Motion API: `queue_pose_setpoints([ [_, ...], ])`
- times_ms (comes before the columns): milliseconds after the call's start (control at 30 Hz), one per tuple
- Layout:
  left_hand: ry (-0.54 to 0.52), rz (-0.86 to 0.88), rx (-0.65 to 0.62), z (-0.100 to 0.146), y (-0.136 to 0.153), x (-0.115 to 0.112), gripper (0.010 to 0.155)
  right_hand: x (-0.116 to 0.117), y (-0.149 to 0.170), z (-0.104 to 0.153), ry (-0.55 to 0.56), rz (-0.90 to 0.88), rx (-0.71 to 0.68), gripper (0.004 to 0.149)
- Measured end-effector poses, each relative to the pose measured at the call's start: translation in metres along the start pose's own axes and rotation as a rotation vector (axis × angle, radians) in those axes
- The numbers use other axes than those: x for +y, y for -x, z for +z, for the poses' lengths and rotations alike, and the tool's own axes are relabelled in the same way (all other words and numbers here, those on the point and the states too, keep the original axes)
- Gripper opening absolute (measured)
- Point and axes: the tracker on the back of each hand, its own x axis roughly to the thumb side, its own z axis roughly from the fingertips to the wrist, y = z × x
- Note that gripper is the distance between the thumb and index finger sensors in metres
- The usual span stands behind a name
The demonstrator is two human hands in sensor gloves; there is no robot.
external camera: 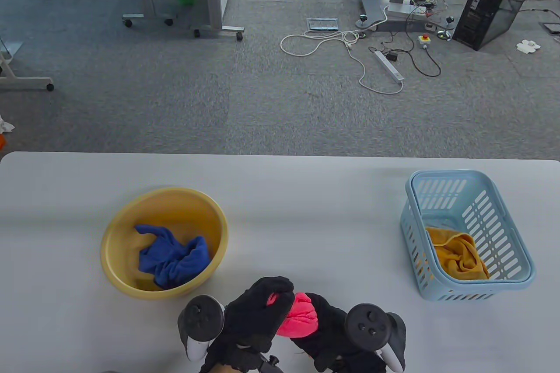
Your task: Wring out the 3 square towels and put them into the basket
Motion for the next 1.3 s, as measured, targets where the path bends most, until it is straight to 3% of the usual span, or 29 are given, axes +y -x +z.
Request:
queue_pose_setpoints([
  [367,0.088,0.037,0.212,0.0,0.014,0.004,0.052,0.008,-0.015,0.008,0.167,0.279,-0.068,0.075],
  [600,0.052,0.048,0.187,-0.001,0.017,0.006,0.054,0.008,-0.019,0.005,0.198,0.348,-0.091,0.079],
  [800,0.053,0.153,0.101,-0.001,0.014,-0.001,0.057,-0.017,-0.029,0.0,0.218,0.451,-0.094,0.081],
  [1067,-0.005,0.097,0.033,-0.002,0.014,0.001,0.069,-0.037,-0.035,-0.005,0.175,0.523,-0.016,0.081],
  [1300,0.013,-0.058,-0.032,-0.001,0.005,0.005,0.074,-0.067,-0.036,-0.008,0.244,0.58,0.065,0.085],
])
